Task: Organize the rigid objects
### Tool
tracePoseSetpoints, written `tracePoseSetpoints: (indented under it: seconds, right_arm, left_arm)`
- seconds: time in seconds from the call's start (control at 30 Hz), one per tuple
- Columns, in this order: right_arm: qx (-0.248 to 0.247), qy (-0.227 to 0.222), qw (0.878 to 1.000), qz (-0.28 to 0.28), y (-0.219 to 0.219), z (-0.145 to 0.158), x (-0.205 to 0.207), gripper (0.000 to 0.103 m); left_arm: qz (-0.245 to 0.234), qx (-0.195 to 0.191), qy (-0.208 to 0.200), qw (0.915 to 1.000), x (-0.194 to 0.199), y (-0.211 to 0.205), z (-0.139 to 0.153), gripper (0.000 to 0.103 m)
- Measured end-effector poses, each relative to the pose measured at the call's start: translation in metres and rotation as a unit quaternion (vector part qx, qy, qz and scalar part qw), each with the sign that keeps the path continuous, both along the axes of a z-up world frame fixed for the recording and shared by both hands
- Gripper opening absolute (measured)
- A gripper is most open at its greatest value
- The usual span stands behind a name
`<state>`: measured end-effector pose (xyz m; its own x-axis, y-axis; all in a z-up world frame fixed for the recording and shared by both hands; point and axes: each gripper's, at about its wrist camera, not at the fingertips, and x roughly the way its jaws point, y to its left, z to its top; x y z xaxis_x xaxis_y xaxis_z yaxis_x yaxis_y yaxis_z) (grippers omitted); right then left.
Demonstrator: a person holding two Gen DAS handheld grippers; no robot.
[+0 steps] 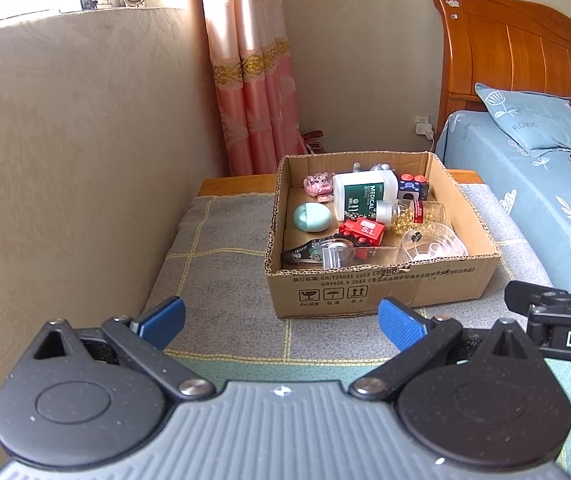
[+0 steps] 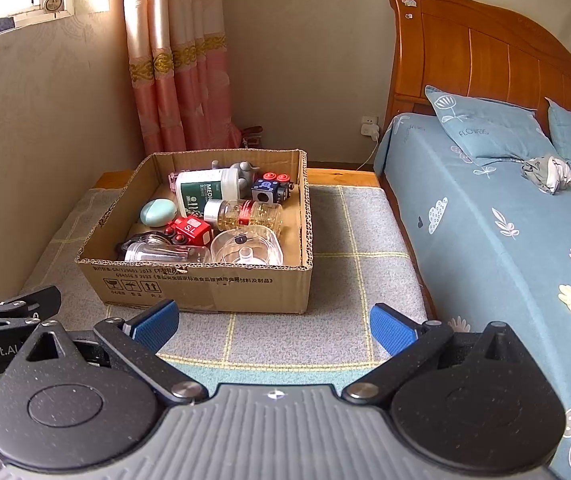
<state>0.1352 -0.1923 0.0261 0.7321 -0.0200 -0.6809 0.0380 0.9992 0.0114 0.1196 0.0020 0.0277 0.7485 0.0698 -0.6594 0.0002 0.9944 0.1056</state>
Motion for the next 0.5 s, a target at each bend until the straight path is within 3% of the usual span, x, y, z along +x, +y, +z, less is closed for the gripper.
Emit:
tracePoseSetpoints:
  seconds: [0.5]
  right_arm:
    - [-0.001,-0.003,1.000,0.003,0.0013,0.0004,-0.0007,0.103]
  left_arm:
    - [-0.002,0.000,-0.002,1.0000,-0.0015,-0.0011,0.0010,0.102]
